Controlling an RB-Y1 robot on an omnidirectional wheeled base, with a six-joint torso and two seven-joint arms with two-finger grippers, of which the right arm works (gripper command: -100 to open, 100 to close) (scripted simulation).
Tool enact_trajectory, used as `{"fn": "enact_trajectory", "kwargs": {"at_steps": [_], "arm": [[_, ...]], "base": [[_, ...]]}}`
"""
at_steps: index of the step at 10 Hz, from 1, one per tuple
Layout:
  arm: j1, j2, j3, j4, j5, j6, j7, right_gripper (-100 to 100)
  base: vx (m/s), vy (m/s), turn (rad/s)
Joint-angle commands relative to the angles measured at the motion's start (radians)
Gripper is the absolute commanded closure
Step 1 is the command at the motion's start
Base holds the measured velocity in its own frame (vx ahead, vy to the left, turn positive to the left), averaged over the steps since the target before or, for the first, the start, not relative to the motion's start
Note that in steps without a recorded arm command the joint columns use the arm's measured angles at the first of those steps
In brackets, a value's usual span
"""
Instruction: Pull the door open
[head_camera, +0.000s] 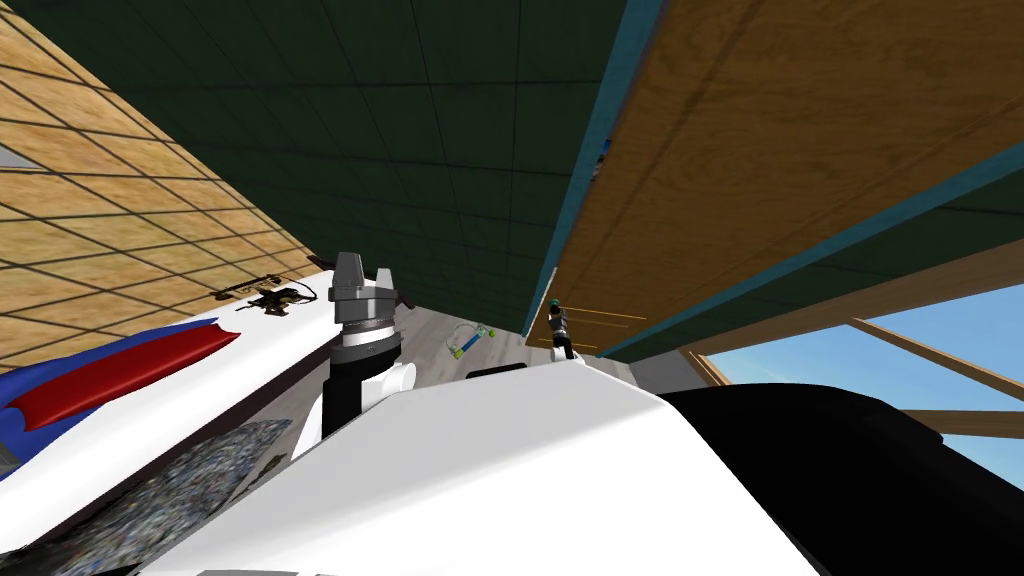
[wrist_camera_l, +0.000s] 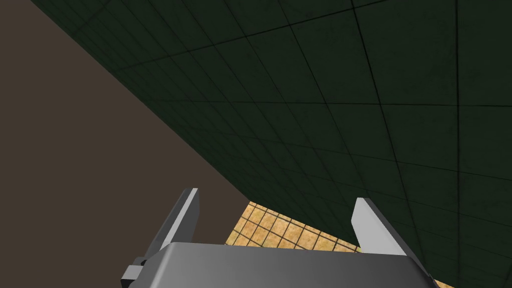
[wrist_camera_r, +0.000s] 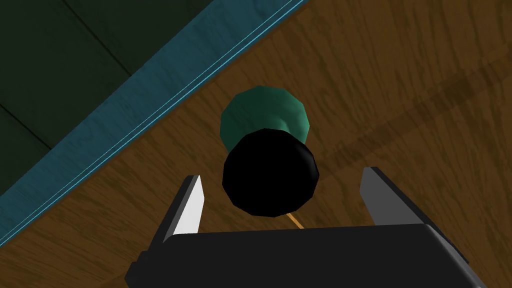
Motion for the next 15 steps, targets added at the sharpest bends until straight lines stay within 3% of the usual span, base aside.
{"fn": "enact_trajectory", "kwargs": {"at_steps": [1, 15], "arm": [[0.000, 0.002, 0.002, -0.002, -0.010, -0.001, -0.034, -100], [-0.003, 0.041, 0.044, -0.026, -0.164, -0.008, -0.396, -100]], "base": [[-0.048, -0.008, 0.027], [-0.051, -0.009, 0.044]]}}
